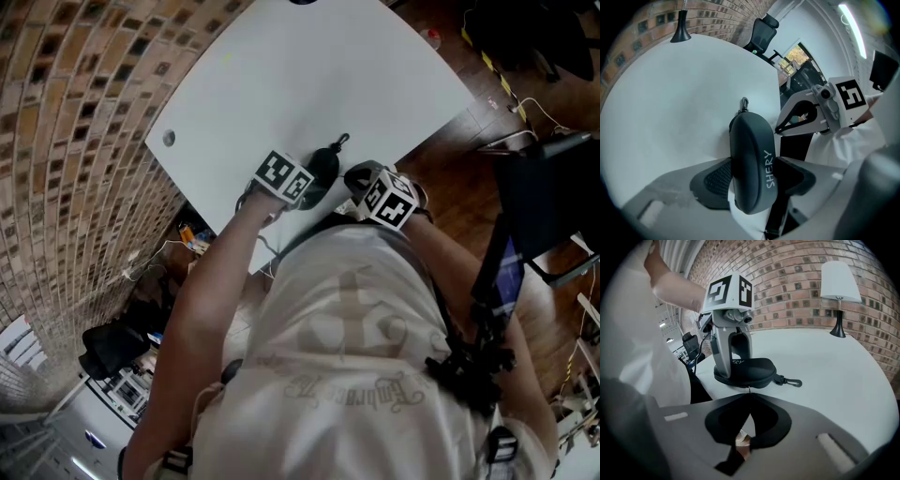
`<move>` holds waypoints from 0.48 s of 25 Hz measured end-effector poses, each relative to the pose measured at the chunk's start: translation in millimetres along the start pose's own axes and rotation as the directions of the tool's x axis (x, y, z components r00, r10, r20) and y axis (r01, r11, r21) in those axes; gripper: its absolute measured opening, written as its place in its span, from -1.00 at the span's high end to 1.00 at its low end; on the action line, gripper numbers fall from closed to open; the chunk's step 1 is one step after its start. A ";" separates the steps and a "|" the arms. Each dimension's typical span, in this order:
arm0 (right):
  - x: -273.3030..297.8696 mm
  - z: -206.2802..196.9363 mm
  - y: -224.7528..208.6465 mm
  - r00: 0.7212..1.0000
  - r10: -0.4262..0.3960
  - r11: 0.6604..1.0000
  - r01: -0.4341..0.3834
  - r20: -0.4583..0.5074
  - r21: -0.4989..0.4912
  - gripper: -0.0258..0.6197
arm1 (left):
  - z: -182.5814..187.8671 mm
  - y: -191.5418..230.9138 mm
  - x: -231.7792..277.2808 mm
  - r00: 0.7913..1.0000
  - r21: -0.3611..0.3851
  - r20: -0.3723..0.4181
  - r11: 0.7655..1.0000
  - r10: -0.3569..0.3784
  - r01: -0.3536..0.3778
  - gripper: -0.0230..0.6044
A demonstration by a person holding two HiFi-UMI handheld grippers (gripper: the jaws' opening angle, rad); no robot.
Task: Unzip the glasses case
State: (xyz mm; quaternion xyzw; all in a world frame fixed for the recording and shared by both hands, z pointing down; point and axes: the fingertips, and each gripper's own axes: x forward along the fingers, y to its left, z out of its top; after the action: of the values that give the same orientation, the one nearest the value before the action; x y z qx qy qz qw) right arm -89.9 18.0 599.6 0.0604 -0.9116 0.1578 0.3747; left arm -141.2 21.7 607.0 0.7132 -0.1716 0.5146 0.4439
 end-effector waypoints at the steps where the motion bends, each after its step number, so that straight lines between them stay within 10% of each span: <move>1: -0.3 -0.6 -0.4 1.000 0.000 1.000 0.000 0.000 0.002 0.90 | -1.9 -0.6 0.5 1.000 0.009 -0.006 1.000 -0.001 0.001 -0.07; 12: 0.3 -2.0 2.2 1.000 0.004 1.000 -0.004 0.002 0.001 0.90 | -15.6 -4.5 1.3 1.000 0.056 -0.025 0.998 -0.017 0.018 -0.07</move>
State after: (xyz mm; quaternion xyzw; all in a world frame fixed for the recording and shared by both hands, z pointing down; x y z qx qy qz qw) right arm -89.3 20.8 600.6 0.0588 -0.9121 0.1590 0.3734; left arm -146.6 37.1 607.3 0.7205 -0.1454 0.5240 0.4303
